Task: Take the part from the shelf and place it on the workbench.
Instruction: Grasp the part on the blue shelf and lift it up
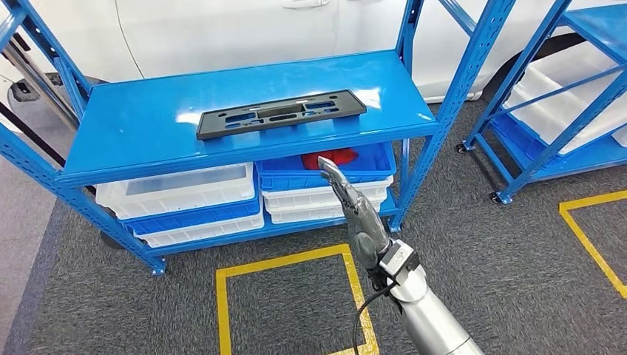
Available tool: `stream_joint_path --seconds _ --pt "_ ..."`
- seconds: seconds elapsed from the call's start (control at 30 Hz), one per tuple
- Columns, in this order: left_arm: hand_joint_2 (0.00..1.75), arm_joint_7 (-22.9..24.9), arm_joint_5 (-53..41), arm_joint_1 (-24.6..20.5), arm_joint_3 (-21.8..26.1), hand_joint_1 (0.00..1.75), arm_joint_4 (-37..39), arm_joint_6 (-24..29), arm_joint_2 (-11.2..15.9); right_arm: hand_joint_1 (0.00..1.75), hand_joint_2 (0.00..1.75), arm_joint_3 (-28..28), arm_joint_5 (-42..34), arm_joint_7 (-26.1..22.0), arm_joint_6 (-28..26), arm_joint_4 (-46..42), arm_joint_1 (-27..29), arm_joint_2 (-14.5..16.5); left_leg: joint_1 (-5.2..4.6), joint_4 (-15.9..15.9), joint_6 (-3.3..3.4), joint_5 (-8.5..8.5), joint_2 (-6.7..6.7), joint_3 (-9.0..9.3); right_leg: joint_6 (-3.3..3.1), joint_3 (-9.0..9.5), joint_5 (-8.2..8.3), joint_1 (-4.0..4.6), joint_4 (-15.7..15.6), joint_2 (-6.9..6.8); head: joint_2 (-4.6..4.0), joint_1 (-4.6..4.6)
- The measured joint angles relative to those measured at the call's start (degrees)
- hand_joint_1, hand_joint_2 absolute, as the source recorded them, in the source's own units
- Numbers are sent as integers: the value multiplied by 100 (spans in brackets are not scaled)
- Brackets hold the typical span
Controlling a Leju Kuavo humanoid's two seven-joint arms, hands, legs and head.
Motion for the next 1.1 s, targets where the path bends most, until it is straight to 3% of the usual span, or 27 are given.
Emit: stream_joint_path --seconds 0.07,0.1,0.13,0.2,0.27,0.37,0.53,0.6,0.63,0.67,0.7,0.73,0.77,0.8,0.83,0.9,1.0,1.03,1.1 --pt "0 2 -3 11 0 0 1 -1 2 0 0 0 -3 0 -1 35 8 0 3 648 -25 -177 1 -372 -14 31 -32 9 4 5 0 0" --pt "0 2 -3 15 0 0 1 -1 4 0 0 0 -4 0 -2 52 12 0 3 690 -31 -99 1 -433 -10 54 -53 9 7 11 0 0" --pt "0 2 -3 17 0 0 1 0 7 0 0 0 -5 0 -2 65 15 0 4 486 -29 94 2 -373 -1 87 -79 9 11 18 0 0" --pt "0 3 -7 15 0 0 1 3 14 0 0 0 -10 0 -3 83 15 0 4 -308 -4 553 4 -40 37 159 -145 14 30 29 0 1" --pt "0 4 -17 8 -2 0 1 5 18 0 0 -1 -16 -2 -5 95 12 -1 -9 -838 52 726 1 187 93 176 -198 35 61 36 0 1" --pt "0 8 -28 10 -4 0 1 5 17 0 0 -4 -21 -4 -13 106 11 -2 -30 -904 137 680 -11 198 170 163 -221 44 61 36 0 0" --pt "0 9 -29 12 -4 0 1 5 15 0 0 -4 -22 -4 -16 106 10 -2 -36 -904 156 673 -14 198 187 167 -226 42 55 34 0 0" --pt "0 9 -36 10 -5 0 1 6 14 0 0 -10 -29 -4 -22 106 5 -2 -15 -937 194 679 -13 230 221 156 -278 31 123 34 0 0" --pt "0 9 -40 6 -6 0 1 6 14 0 0 -17 -37 -4 -27 107 0 -3 -5 -954 224 676 -11 253 247 84 -370 24 286 33 0 0" --pt "0 9 -44 4 -7 0 1 6 14 0 0 -26 -48 -4 -36 116 7 -8 1 -970 260 661 -9 283 281 -155 -551 13 731 32 0 0" --pt "0 9 -42 5 -7 0 1 4 14 0 0 -33 -57 -4 -44 132 17 -17 -5 -971 276 615 -14 339 288 -351 -529 9 975 31 0 0" --pt "0 10 -36 7 -7 0 1 3 15 0 0 -39 -65 -4 -53 148 27 -27 -12 -971 281 564 -20 404 278 -469 -405 8 1037 31 0 0" --pt "0 10 -28 12 -7 0 2 2 12 0 0 -42 -70 -4 -60 163 34 -37 -17 -974 275 511 -27 467 249 -499 -213 14 909 31 0 0" --pt "0 10 -20 12 -7 0 4 1 9 0 0 -42 -72 -4 -63 172 28 -42 -28 -971 252 462 -35 523 207 -348 54 34 470 29 0 1" --pt "0 9 -12 11 -7 0 6 1 5 0 0 -41 -75 -4 -63 175 17 -42 -33 -975 229 438 -37 541 175 -245 129 53 229 28 0 0" --pt "0 3 1 9 -7 0 9 1 2 0 0 -40 -83 -4 -63 182 0 -43 -39 -995 169 404 -37 561 123 -187 92 85 101 30 0 1" --pt "0 -8 16 4 -7 0 10 1 14 0 0 -38 -87 -3 -60 183 -22 -39 -40 -869 81 282 -29 551 39 -75 68 28 -10 36 0 1" --pt "0 -11 20 2 -7 0 10 0 18 0 0 -38 -87 -2 -56 183 -33 -36 -38 -622 58 164 -28 442 14 -18 55 7 -50 29 0 -1" --pt "0 -16 23 12 -7 0 11 -2 18 0 0 -37 -87 -1 -48 190 -40 -33 -18 171 24 -132 -28 15 -18 62 -2 16 -64 17 0 -1"
